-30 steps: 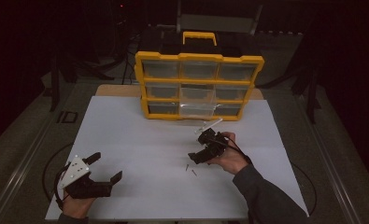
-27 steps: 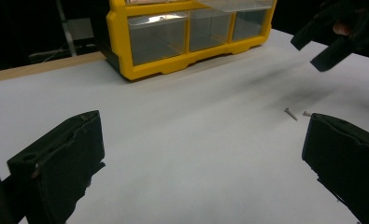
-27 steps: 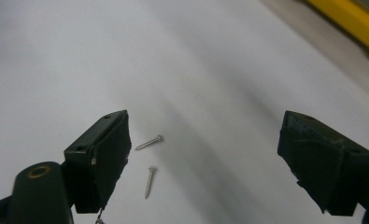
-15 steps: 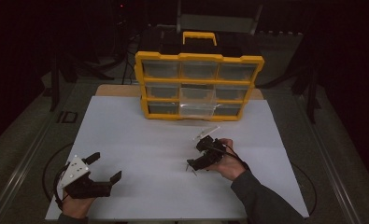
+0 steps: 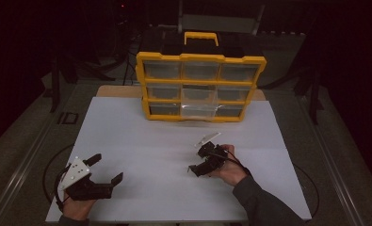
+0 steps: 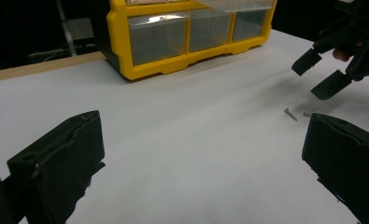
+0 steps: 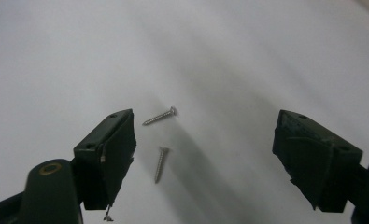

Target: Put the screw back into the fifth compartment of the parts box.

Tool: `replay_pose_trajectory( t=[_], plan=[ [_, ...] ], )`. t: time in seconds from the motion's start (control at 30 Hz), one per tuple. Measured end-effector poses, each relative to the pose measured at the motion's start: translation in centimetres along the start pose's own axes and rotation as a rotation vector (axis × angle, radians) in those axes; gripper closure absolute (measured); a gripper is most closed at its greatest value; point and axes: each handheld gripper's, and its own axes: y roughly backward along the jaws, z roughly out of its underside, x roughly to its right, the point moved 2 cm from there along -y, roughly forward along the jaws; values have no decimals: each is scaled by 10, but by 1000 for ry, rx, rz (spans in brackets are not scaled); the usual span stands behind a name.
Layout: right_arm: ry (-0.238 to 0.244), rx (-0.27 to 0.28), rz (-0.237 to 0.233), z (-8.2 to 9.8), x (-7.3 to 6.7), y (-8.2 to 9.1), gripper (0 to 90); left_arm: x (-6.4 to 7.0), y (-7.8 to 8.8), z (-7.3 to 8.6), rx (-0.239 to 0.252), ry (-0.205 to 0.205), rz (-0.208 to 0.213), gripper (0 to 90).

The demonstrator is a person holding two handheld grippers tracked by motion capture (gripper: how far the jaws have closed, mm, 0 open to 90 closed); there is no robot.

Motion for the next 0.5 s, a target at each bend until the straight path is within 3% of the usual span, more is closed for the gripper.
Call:
replay_pose_trajectory(
  t=[0.33,0.5],
  plan=[
    [18,-31,-8,3,-7,-8,265,0,1,0,1,-1,1,0],
    [33,-58,-19,9,-10,-13,353,1,-1,0,-5,-5,3,1]
  ],
)
